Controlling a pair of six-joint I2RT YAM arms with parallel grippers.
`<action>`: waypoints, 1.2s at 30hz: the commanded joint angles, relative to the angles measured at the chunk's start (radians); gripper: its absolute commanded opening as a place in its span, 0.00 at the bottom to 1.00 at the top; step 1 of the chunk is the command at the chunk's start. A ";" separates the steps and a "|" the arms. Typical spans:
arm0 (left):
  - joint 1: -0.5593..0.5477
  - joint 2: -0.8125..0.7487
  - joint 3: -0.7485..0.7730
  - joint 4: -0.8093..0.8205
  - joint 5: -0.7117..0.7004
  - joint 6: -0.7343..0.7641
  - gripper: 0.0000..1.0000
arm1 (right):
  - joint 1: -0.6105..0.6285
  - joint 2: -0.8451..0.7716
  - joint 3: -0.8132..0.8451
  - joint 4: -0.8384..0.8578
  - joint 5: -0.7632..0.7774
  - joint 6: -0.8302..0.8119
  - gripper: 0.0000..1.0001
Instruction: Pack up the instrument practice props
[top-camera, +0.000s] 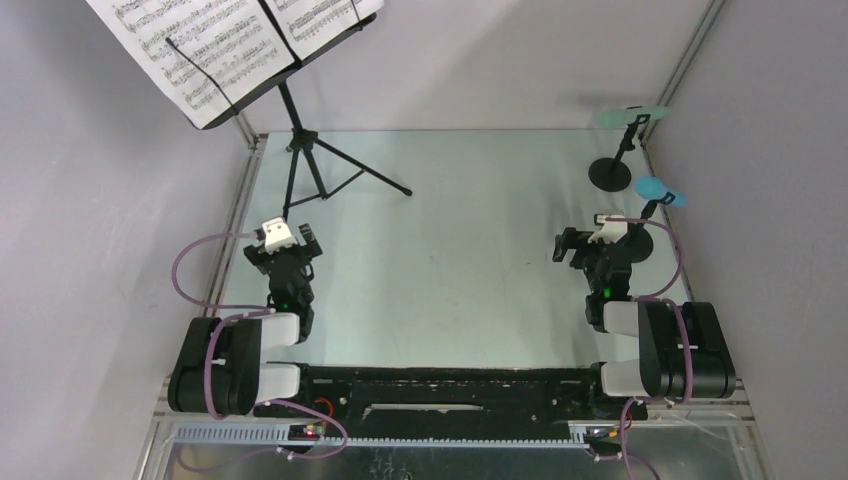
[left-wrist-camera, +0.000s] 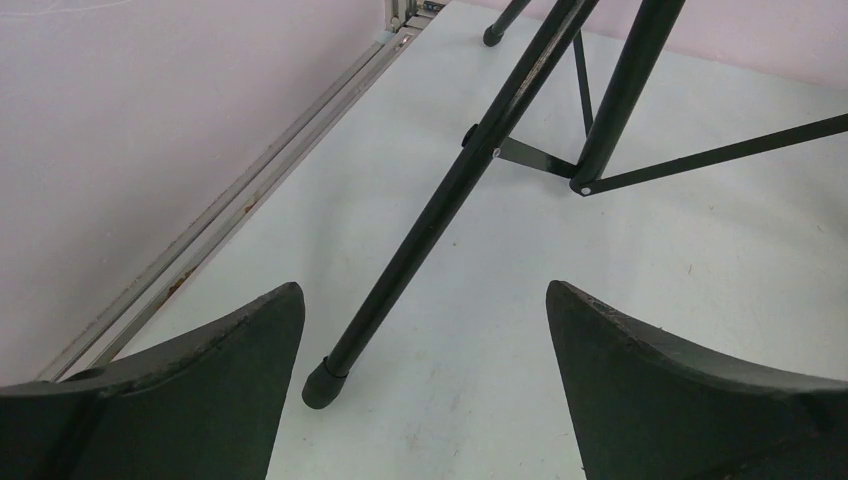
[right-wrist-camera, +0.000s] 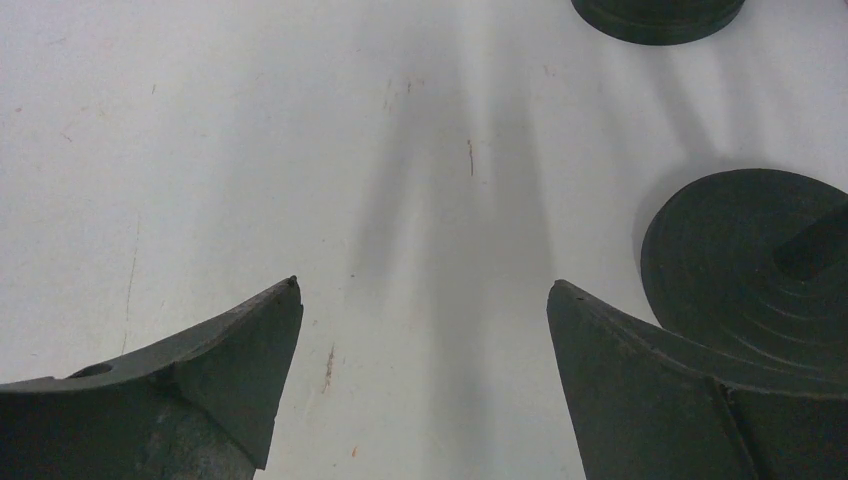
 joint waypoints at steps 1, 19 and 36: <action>0.004 -0.012 0.007 0.043 -0.010 0.012 1.00 | 0.002 -0.015 0.014 0.051 0.003 0.001 1.00; 0.007 -0.011 0.007 0.044 -0.008 0.011 1.00 | -0.002 -0.024 0.012 0.053 0.026 0.015 1.00; -0.076 -0.651 0.171 -0.872 -0.301 -0.400 1.00 | 0.062 -0.432 0.269 -0.744 0.019 0.321 1.00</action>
